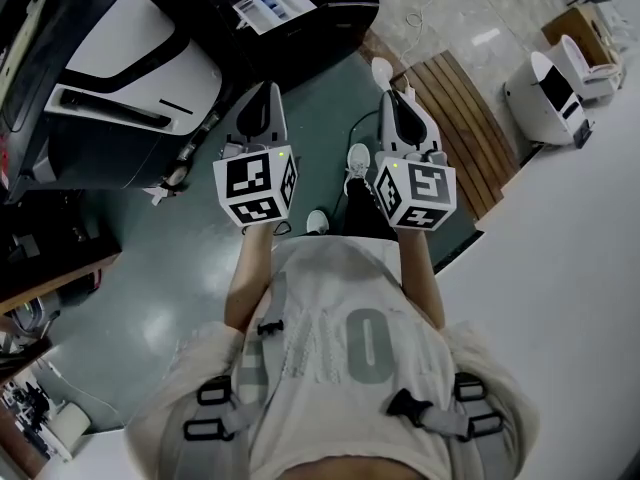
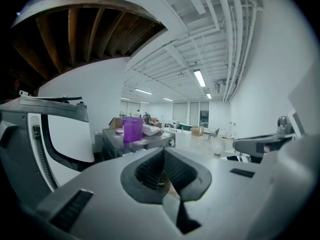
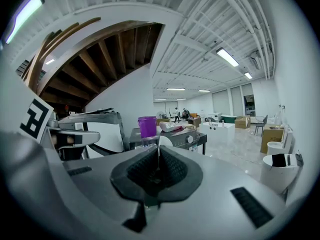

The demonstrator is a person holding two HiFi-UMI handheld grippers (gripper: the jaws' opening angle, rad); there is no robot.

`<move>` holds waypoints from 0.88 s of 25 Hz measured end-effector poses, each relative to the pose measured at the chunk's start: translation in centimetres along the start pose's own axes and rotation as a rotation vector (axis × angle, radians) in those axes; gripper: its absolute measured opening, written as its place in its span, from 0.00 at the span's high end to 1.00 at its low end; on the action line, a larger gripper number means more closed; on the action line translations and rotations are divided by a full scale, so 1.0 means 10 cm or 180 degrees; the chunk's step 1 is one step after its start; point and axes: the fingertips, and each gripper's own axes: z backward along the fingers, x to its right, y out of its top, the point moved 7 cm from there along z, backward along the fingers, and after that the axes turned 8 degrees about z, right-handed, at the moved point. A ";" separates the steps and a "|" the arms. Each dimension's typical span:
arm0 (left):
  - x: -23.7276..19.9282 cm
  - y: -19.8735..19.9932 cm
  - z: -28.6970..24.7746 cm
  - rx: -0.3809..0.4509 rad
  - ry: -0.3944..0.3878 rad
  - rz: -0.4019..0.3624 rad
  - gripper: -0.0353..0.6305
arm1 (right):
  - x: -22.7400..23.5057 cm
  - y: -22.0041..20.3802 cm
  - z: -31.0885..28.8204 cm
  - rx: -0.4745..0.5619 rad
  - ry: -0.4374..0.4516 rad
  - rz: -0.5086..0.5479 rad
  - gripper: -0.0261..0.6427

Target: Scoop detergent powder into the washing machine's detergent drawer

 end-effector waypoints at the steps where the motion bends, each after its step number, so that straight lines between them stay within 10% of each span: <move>1: -0.01 0.03 -0.10 0.0007 0.0020 -0.0005 0.92 | 0.05 0.03 -0.10 0.0008 0.0020 0.0006 0.95; 22: 0.28 0.71 -2.21 0.0189 0.0544 0.0019 0.92 | 1.51 0.69 -2.12 0.0168 0.0577 0.0228 0.95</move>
